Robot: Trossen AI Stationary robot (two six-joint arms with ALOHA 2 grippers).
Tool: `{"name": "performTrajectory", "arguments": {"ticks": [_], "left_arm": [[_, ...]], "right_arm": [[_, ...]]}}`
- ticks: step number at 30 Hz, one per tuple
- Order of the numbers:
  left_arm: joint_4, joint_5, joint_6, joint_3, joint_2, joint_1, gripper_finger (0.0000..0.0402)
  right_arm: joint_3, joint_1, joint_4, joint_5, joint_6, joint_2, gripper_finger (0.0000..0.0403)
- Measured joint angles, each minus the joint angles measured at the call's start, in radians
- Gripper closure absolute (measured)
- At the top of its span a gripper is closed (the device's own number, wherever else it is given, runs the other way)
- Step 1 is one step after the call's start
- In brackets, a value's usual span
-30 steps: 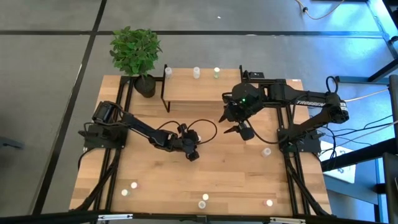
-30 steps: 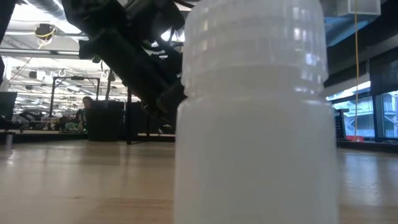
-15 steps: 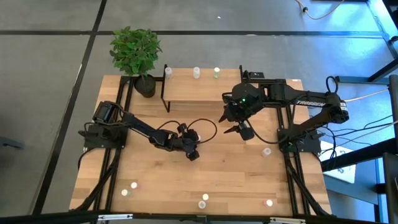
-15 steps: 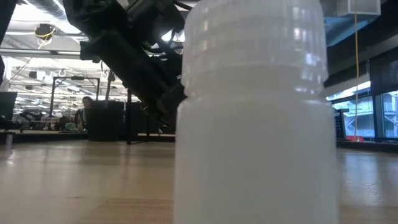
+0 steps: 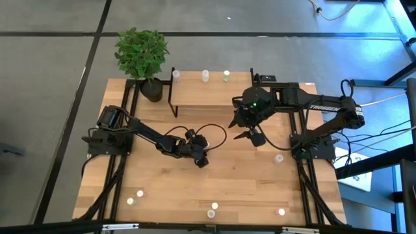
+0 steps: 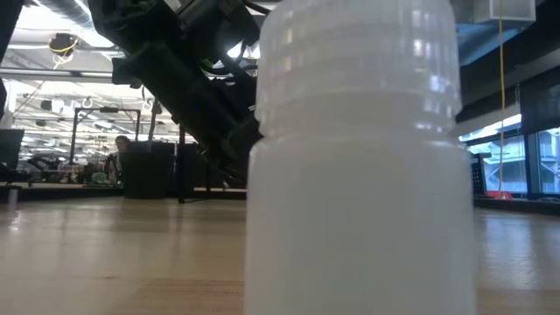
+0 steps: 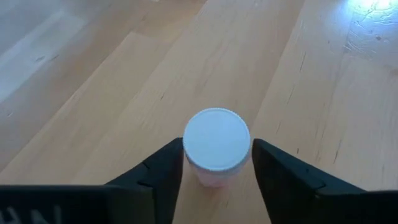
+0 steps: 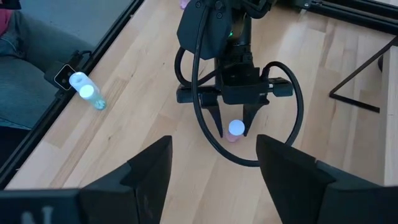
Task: Pick and place medicine bottles onto shelf by color
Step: Put the top left pink pill bottle on the shelf
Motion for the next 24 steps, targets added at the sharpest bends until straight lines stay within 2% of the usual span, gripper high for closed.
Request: {"name": "performTrajectory", "arguments": {"ticks": [7, 11, 24], "left_arm": [[-0.007, -0.001, 0.000, 0.000, 0.000, 0.000, 0.0153], [-0.026, -0.037, -0.009, 0.000, 0.000, 0.000, 0.0126], [-0.042, -0.095, -0.034, 0.000, -0.017, -0.060, 0.0119]], "right_arm": [[0.000, 0.000, 0.000, 0.000, 0.000, 0.000, 0.0167], [0.000, 0.000, 0.000, 0.000, 0.000, 0.000, 0.0167], [0.000, 0.000, 0.000, 0.000, 0.000, 0.000, 0.0167]]}}
